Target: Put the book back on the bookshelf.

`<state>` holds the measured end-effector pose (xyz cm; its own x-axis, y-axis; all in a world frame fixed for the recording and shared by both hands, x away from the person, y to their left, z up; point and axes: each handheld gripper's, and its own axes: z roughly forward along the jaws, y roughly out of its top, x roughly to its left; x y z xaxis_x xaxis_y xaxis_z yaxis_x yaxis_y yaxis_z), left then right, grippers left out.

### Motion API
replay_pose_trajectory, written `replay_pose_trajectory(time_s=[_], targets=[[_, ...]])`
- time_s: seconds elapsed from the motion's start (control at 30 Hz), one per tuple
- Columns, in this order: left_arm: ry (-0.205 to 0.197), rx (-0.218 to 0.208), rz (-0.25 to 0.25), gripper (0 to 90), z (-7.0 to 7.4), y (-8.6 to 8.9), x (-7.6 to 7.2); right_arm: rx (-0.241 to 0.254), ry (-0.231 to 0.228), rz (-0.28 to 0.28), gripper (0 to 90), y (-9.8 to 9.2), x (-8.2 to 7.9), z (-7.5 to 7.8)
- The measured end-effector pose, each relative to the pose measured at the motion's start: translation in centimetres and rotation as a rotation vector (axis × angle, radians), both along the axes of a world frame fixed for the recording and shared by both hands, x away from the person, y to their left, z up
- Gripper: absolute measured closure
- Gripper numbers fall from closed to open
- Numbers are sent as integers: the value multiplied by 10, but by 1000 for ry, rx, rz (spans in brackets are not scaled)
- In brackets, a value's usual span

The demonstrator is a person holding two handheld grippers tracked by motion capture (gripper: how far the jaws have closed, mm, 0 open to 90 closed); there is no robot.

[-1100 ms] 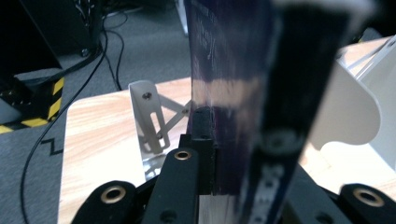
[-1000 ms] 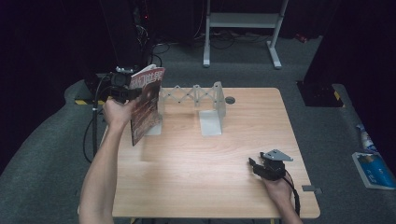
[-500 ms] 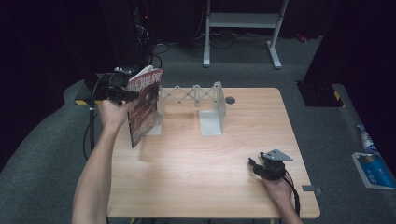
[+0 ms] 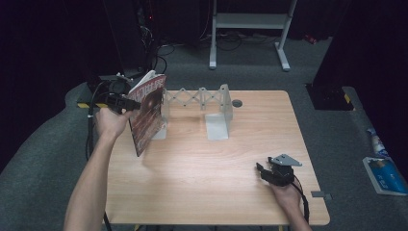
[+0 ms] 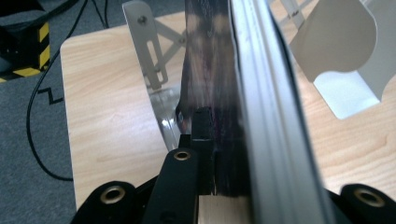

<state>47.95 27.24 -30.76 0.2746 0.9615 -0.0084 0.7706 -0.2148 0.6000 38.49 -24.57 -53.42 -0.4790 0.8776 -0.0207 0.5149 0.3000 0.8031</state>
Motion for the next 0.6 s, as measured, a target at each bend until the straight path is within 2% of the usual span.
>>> replay_pose_trajectory(time_s=[0.13,0.3,0.6], targets=[[-15,5,-2,825,-1,0,-7,-1,-1,2,417,0,0,0],[-77,-43,-16,835,0,4,-13,-1,-1,2,417,0,0,0],[-142,-62,-14,837,0,0,-12,0,-1,2,417,0,0,0]])
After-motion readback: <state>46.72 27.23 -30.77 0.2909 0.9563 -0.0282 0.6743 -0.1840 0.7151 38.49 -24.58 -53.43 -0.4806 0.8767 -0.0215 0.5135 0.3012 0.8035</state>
